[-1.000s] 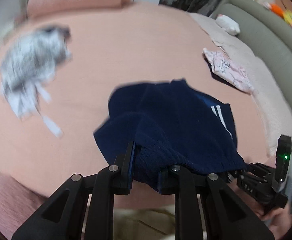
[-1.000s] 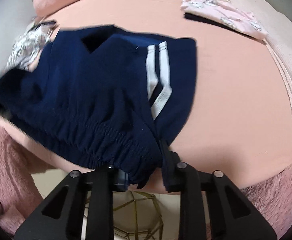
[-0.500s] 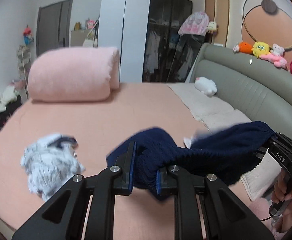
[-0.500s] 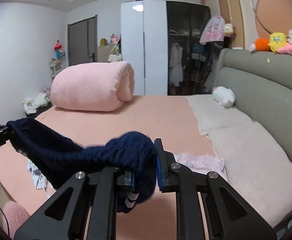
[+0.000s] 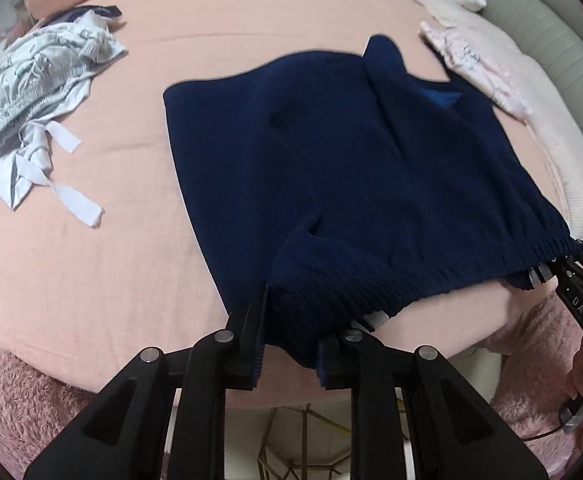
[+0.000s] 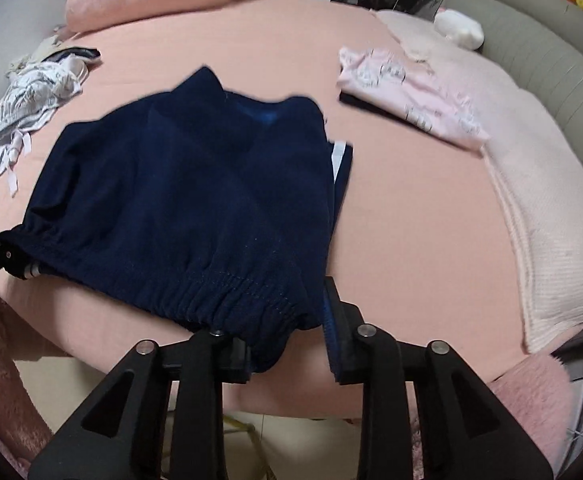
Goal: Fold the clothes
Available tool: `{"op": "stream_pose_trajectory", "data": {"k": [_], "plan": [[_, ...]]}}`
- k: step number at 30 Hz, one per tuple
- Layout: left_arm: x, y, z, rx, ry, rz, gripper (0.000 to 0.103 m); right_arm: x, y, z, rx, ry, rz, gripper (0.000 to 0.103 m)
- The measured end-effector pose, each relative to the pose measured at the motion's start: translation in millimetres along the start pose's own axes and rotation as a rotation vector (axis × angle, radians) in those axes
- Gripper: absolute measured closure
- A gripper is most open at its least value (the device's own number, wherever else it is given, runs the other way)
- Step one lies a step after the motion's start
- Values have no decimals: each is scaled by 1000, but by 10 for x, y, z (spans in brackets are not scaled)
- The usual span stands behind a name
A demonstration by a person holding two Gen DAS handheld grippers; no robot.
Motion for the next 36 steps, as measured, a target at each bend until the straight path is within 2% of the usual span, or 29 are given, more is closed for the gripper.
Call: {"op": "stream_pose_trajectory", "data": {"k": [2, 3, 7, 10, 13, 20, 22, 23, 25, 28, 31, 33, 34, 36], "plan": [[-214, -147, -16, -1, 13, -53, 76, 86, 131, -98, -17, 14, 11, 76], [-197, -97, 0, -29, 27, -40, 73, 129, 94, -197, -20, 21, 15, 76], [-125, 111, 63, -137, 85, 10, 50, 165, 307, -320, 3, 28, 28, 75], [-85, 239, 115, -206, 117, 42, 50, 303, 249, -241, 24, 24, 32, 74], [-105, 168, 103, -177, 125, 37, 50, 328, 319, -265, 33, 27, 33, 74], [-313, -173, -154, -77, 137, -78, 50, 368, -9, -195, 46, 29, 13, 72], [-407, -274, -222, -19, 120, -130, 48, 297, -176, -153, 46, 27, -15, 64], [-372, -304, -255, -4, 118, -140, 48, 224, -272, -109, 40, 31, -43, 57], [-329, -297, -290, -4, 140, -140, 48, 84, -406, -27, 43, 18, -102, 56], [-265, -220, -267, -52, 184, -112, 48, -65, -456, 116, 132, -116, -169, 56], [-127, -159, -191, -172, 282, -73, 49, 43, -319, 107, 267, -197, -132, 56], [-108, -168, -215, -181, 311, -65, 49, 164, -216, 74, 379, -278, -97, 56], [-141, -207, -288, -144, 293, -74, 49, 205, -185, 67, 406, -294, -84, 56], [-190, -265, -321, -66, 229, -96, 49, 151, -277, 102, 264, -171, -94, 55]]}}
Point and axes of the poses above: each gripper's, at about its wrist camera, not at the fingertips, and y roughly against the way its jaws point, z to its right, x to its top, the point moved 9 cm from there along -y, roughly the way its jaws point, and after that the axes turned 14 degrees about z, right-handed, at the moved point
